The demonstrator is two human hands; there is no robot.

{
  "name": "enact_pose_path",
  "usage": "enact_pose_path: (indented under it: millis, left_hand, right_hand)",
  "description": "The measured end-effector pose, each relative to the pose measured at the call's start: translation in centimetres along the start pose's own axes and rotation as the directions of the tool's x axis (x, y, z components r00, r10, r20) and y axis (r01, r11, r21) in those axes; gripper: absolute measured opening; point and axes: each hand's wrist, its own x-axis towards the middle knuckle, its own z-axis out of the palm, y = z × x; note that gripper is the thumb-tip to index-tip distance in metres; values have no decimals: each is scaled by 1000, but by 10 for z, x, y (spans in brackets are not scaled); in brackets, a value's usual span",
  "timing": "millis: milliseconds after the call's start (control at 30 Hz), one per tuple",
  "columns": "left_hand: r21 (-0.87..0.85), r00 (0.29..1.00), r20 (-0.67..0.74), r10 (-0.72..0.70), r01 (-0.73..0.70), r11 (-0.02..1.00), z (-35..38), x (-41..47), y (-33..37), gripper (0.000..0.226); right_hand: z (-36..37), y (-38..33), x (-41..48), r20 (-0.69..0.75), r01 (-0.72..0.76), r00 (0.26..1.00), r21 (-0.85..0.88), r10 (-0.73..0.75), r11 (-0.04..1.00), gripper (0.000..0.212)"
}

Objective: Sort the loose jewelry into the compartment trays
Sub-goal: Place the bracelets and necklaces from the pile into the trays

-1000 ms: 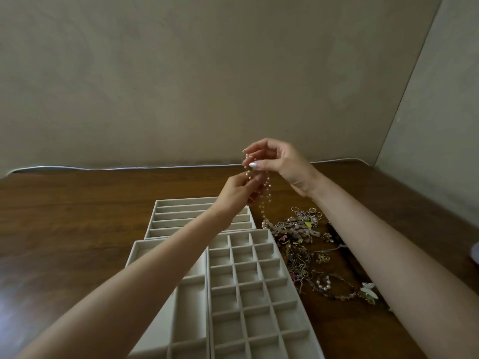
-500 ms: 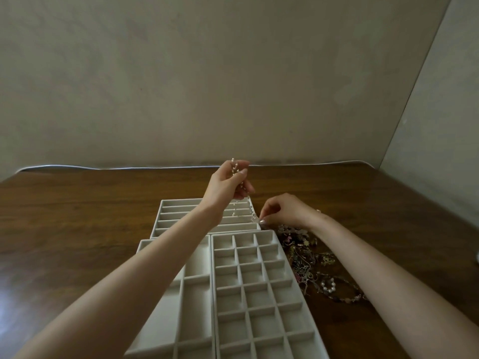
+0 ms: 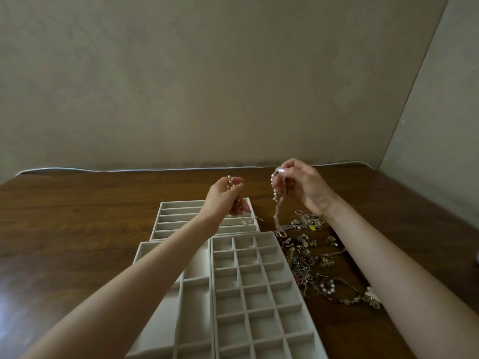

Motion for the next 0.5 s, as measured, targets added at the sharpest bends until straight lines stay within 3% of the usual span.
enact_pose_path:
  millis: [67, 133, 200, 300, 400, 500]
  left_hand:
    - [8, 1000, -1, -6, 6, 1000, 0, 0, -1, 24]
    - [19, 1000, -13, 7, -7, 1000, -1, 0, -1, 23]
    - [52, 999, -36, 40, -38, 998, -2, 1, 1, 23]
    - [149, 990, -69, 120, -109, 983, -6, 6, 4, 22]
    - [240, 979, -87, 186, -161, 957, -11, 11, 8, 24]
    - [271, 978, -36, 204, -187, 944, -13, 13, 15, 24]
  right_hand:
    - [-3, -7, 1, -56, 50, 997, 90, -45, 995, 4]
    - [-5, -11, 2, -137, 97, 987, 73, -86, 993, 10]
    - [-7, -12, 1, -202, 82, 975, -70, -95, 994, 14]
    - [-9, -1, 1, -196, -59, 981, -333, -8, 941, 9]
    - [-10, 19, 0, -162, -198, 978, -490, 135, 849, 5]
    - [-4, 31, 3, -136, -209, 978, -669, 159, 714, 11]
